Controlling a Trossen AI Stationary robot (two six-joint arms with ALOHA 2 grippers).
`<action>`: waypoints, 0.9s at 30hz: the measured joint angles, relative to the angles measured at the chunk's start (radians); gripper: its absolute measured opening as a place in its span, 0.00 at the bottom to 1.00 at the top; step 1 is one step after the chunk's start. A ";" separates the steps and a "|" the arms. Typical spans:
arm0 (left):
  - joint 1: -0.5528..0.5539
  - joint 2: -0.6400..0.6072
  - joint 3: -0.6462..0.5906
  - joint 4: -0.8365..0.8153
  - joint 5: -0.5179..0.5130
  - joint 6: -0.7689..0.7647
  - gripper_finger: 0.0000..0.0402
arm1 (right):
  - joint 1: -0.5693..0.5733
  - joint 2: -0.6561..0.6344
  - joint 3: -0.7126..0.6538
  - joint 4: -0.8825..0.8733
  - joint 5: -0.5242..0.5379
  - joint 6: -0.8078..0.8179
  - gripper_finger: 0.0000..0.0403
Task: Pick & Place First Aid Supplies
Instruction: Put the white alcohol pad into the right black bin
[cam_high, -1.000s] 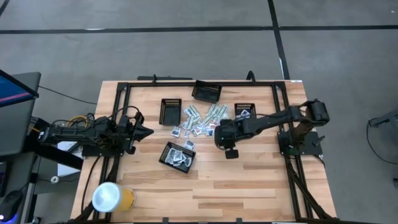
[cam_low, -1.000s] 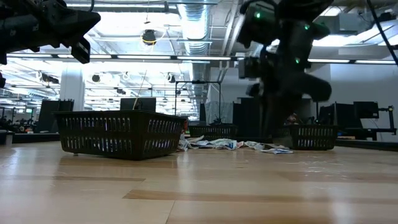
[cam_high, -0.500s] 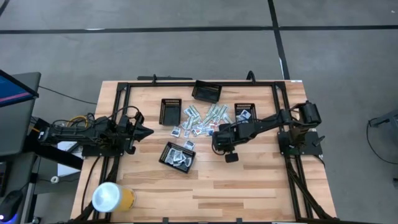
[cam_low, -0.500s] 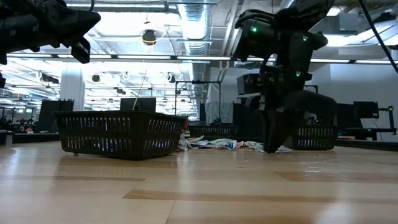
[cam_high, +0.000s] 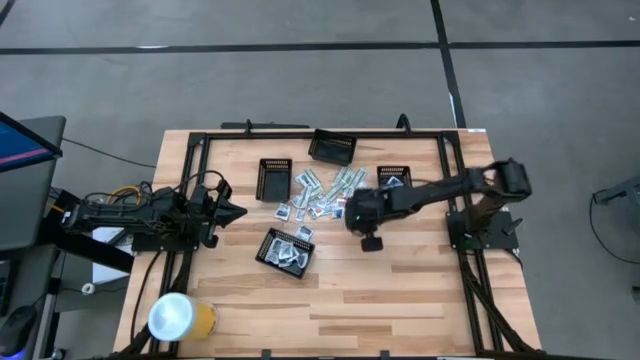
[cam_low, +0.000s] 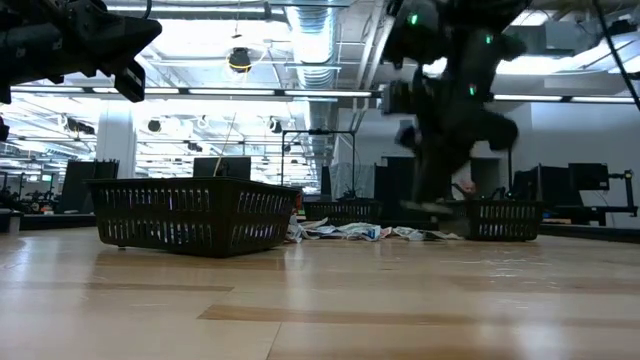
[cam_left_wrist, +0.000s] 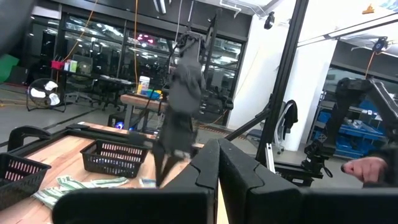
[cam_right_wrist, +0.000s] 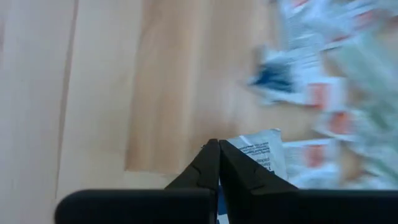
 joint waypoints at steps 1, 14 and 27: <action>0.000 0.000 0.000 0.000 0.000 0.000 0.02 | -0.007 -0.024 0.000 -0.001 0.009 0.000 0.00; 0.000 0.000 0.000 0.000 0.000 0.000 0.02 | -0.133 -0.304 0.000 -0.304 0.253 -0.007 0.00; 0.000 0.000 0.000 0.001 0.000 0.000 0.02 | -0.301 -0.272 0.001 -0.318 0.249 0.140 0.01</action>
